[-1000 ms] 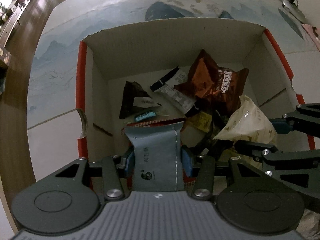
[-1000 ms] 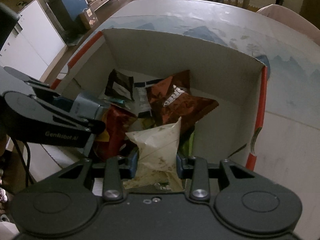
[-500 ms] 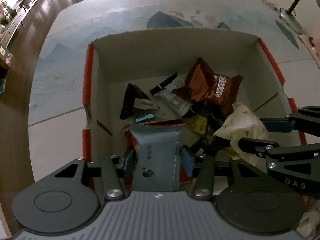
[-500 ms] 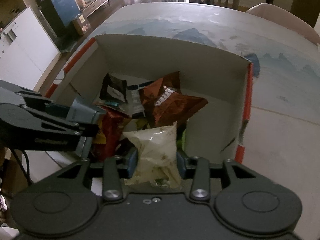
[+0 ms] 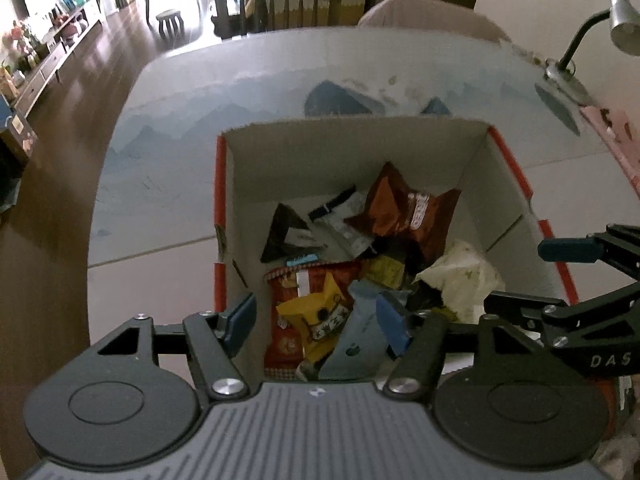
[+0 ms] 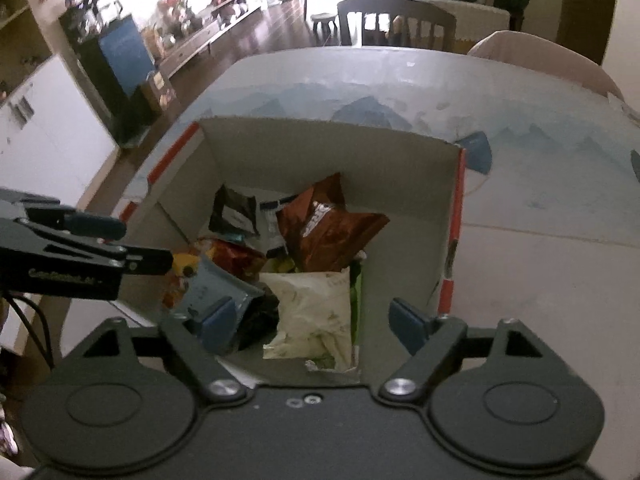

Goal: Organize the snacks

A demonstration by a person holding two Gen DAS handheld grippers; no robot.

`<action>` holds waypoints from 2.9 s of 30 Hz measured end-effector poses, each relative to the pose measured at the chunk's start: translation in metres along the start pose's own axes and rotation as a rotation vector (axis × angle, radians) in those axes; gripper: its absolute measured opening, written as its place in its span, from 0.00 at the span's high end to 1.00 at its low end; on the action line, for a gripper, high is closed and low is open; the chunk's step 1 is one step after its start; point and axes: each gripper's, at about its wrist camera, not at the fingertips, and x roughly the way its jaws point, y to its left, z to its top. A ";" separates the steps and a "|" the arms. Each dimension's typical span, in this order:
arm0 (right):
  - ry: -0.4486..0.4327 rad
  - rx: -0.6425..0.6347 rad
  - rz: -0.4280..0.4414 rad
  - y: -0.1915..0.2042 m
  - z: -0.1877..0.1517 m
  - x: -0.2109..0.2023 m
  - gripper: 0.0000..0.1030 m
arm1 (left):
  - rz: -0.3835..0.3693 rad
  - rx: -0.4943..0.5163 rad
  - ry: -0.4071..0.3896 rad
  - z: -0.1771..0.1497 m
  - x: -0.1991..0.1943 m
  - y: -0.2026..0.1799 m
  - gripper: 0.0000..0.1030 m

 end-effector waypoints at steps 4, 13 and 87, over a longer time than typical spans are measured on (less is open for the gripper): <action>-0.051 0.021 0.008 0.001 -0.004 -0.017 0.17 | -0.001 -0.008 -0.047 -0.001 -0.020 0.000 0.32; -0.201 0.025 -0.012 0.018 -0.014 -0.058 0.04 | -0.013 -0.025 -0.130 -0.011 -0.056 0.002 0.24; -0.366 0.211 -0.140 0.036 -0.052 -0.098 0.00 | -0.034 -0.010 -0.258 -0.056 -0.101 -0.019 0.02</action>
